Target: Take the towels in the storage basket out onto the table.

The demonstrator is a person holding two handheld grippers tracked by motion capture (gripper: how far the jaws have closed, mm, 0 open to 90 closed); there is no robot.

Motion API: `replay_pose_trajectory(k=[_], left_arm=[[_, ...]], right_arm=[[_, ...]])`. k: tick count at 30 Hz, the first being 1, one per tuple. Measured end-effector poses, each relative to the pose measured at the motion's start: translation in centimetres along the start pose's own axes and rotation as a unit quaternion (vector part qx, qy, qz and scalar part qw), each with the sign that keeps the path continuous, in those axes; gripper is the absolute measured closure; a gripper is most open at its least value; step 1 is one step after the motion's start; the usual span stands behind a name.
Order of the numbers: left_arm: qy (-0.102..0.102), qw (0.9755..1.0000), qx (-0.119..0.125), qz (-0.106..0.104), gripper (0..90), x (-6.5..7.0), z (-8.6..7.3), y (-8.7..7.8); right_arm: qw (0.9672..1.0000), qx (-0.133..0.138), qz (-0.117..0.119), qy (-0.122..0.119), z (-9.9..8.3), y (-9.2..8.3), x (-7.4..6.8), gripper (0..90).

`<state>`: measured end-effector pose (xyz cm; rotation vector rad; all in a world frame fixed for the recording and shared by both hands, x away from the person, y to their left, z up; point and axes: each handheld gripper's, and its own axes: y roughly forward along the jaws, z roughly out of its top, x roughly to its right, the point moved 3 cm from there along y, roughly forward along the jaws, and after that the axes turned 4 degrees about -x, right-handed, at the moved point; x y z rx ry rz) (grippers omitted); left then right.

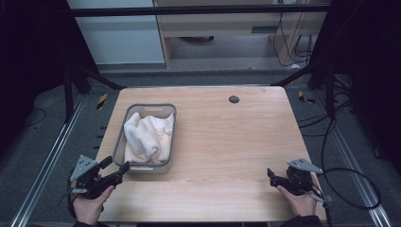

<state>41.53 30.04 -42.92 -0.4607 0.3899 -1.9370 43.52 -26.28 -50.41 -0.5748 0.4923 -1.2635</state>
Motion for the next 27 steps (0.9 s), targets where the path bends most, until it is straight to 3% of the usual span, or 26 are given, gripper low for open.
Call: replay_pose_trajectory(k=[27], left_arm=[[0.005, 0.9998, 0.012, -0.013, 25.9, 0.4, 3.6, 0.3]], right_arm=[[1.0000, -0.005, 0.000, -0.003, -0.1, 0.2, 0.0, 11.4]])
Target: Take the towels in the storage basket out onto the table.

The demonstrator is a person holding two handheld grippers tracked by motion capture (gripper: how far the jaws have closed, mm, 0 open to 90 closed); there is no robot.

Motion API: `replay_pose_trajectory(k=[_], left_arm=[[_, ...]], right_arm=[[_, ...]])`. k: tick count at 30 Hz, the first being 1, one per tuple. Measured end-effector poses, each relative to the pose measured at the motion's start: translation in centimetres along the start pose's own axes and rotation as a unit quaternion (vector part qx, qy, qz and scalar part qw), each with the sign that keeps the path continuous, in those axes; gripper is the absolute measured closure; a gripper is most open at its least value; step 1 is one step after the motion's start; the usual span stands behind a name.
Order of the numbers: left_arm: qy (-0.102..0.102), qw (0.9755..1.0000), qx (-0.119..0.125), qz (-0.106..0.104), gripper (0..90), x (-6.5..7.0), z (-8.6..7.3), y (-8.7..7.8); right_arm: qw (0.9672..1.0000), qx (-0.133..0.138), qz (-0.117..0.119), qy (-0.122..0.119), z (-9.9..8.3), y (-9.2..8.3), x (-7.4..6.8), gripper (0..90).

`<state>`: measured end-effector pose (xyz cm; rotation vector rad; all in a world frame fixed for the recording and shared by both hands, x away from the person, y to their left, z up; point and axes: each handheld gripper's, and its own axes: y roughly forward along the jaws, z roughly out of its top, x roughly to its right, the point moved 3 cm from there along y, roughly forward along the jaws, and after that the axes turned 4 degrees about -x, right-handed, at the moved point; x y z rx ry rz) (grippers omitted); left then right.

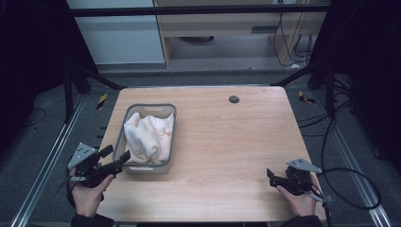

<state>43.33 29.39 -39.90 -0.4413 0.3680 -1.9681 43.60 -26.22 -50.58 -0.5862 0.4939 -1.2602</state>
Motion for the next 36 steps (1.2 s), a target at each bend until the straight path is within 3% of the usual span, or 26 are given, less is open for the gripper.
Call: replay_pose_trajectory(k=[13, 36], left_arm=[[0.001, 1.0000, 0.002, -0.003, 25.9, 0.3, 2.0, 0.8], [0.017, 0.9995, -0.024, 0.007, 25.8, 1.1, 4.1, 3.3]], right_arm=[[1.0000, 0.000, -0.001, -0.001, 0.0, 0.0, 0.0, 11.1], [1.0000, -0.002, 0.000, -0.003, 0.0, 0.1, 0.1, 10.7]])
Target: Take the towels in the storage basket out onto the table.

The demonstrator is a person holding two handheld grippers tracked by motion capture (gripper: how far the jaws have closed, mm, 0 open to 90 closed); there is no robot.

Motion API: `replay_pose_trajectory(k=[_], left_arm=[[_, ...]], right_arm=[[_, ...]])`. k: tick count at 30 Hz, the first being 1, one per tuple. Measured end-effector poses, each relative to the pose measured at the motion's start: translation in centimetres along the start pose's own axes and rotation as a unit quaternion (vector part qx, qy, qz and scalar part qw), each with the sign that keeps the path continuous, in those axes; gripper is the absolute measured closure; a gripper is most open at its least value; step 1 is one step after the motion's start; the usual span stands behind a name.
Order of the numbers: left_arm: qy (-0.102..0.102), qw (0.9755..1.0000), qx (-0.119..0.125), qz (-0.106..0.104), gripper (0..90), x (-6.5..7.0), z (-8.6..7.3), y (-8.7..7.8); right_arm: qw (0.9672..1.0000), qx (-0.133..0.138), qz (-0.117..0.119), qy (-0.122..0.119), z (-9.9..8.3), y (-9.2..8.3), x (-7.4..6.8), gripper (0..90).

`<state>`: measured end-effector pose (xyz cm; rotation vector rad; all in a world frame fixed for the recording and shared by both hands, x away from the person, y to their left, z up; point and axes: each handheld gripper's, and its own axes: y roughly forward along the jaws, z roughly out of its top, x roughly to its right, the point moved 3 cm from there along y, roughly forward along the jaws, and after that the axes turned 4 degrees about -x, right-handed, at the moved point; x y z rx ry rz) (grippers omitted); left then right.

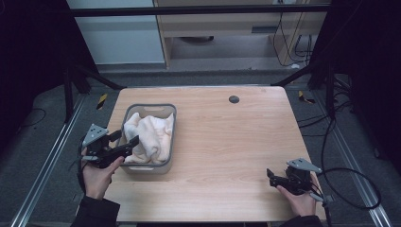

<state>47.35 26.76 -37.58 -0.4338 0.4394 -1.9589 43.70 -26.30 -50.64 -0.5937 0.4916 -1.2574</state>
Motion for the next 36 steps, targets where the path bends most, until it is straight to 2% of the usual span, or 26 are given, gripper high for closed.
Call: replay_pose_trajectory(k=[22, 36], left_arm=[[0.005, 0.9989, -0.043, 0.017, 21.3, 0.3, 0.3, 4.0], [0.005, 0.9976, -0.064, 0.025, 18.6, 0.1, 0.0, 5.6]], right_arm=[[1.0000, -0.002, 0.002, 0.000, 0.0, 0.2, 0.1, 10.2], [1.0000, -0.008, 0.004, 0.000, 0.0, 0.3, 0.1, 9.6]])
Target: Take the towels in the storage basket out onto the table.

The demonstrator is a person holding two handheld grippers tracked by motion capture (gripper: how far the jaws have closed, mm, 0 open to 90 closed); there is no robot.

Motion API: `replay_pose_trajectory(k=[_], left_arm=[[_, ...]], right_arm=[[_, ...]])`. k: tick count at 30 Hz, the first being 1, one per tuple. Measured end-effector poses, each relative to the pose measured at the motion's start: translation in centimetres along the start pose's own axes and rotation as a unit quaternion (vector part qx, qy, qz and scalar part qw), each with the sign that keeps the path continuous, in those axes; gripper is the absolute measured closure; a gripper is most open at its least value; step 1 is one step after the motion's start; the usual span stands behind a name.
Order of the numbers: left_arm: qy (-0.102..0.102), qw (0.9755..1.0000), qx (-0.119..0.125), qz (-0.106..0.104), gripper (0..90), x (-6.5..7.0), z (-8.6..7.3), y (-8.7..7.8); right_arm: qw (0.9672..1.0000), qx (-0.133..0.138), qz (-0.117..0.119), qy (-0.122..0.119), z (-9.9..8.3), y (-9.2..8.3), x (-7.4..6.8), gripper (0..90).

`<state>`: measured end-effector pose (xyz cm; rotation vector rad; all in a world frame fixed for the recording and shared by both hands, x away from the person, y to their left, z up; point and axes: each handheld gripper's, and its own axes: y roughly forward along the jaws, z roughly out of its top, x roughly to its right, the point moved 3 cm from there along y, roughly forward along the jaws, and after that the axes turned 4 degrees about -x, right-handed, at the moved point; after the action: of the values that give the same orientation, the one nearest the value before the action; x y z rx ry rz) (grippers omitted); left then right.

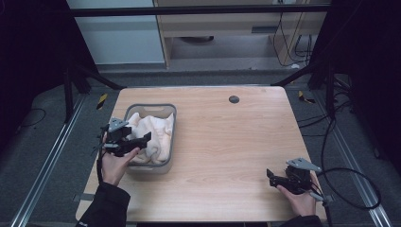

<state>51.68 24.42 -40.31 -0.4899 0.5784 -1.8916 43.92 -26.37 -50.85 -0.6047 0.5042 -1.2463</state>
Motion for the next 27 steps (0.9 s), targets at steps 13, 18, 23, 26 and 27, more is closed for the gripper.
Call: replay_pose_trajectory(k=[13, 18, 23, 26, 27], left_arm=[[0.000, 0.9997, -0.022, 0.006, 14.9, -0.2, -0.7, 1.3], [0.005, 0.9996, -0.027, 0.012, 12.1, 0.1, -0.8, 1.7], [0.012, 0.9991, -0.038, 0.013, 11.1, 0.4, -1.1, 2.2], [0.006, 0.9991, -0.041, 0.011, 10.7, 0.3, -1.3, 2.5], [0.006, 0.9990, -0.042, 0.010, 10.4, 0.3, -1.4, 2.6]], right_arm=[[1.0000, -0.004, 0.002, 0.000, 0.0, 0.1, 0.0, 8.9], [1.0000, -0.005, 0.002, 0.000, 0.0, 0.1, 0.0, 8.3], [1.0000, -0.008, 0.003, -0.001, -0.1, 0.2, 0.0, 7.3], [0.9999, -0.009, 0.005, 0.001, -0.1, 0.2, 0.0, 7.1], [0.9999, -0.009, 0.004, -0.003, -0.1, 0.3, 0.0, 7.1]])
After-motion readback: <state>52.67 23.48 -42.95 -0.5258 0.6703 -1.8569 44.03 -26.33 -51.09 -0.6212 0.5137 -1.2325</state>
